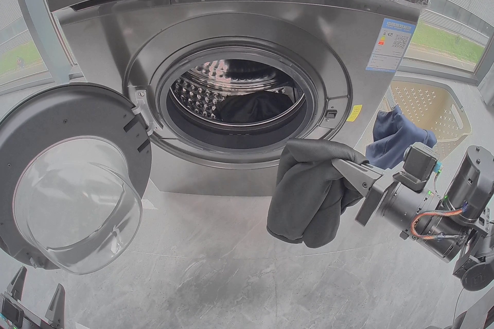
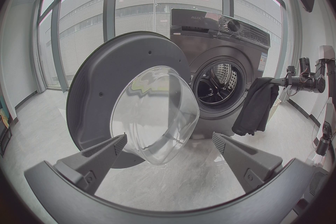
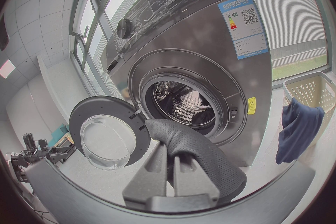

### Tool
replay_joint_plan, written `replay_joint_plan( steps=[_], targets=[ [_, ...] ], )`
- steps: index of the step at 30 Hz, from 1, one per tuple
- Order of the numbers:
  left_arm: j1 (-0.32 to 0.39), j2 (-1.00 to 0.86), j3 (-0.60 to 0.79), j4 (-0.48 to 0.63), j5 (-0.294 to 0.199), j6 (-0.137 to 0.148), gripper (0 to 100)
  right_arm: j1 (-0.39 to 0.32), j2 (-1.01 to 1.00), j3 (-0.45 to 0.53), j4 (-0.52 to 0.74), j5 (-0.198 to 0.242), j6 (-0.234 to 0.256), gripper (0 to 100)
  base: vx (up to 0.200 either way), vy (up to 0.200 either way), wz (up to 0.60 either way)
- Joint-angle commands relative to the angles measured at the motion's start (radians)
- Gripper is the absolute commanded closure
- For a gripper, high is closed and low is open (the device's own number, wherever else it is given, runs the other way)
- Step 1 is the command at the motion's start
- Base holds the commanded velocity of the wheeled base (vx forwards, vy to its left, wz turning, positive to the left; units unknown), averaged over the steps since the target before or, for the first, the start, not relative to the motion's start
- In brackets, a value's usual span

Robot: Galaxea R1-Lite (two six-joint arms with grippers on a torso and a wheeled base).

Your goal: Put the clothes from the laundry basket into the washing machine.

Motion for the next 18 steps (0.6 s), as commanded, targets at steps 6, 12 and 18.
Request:
replay_joint_plan(
  steps=[6, 12, 18],
  targets=[
    [0.000, -0.017, 0.015, -0.001, 0.001, 0.003, 0, 0.007, 0.003, -0.002, 0.001, 0.000, -0.001, 100, 0.000, 0.067, 0.00],
    [0.003, -0.018, 0.018, -0.002, -0.006, 0.040, 0, 0.016, 0.051, -0.034, 0.000, -0.003, 0.002, 100, 0.000, 0.000, 0.00],
    [0.002, -0.017, 0.016, -0.002, -0.013, 0.048, 0, 0.041, 0.109, -0.097, -0.055, -0.015, 0.002, 100, 0.000, 0.000, 0.00]
  ],
)
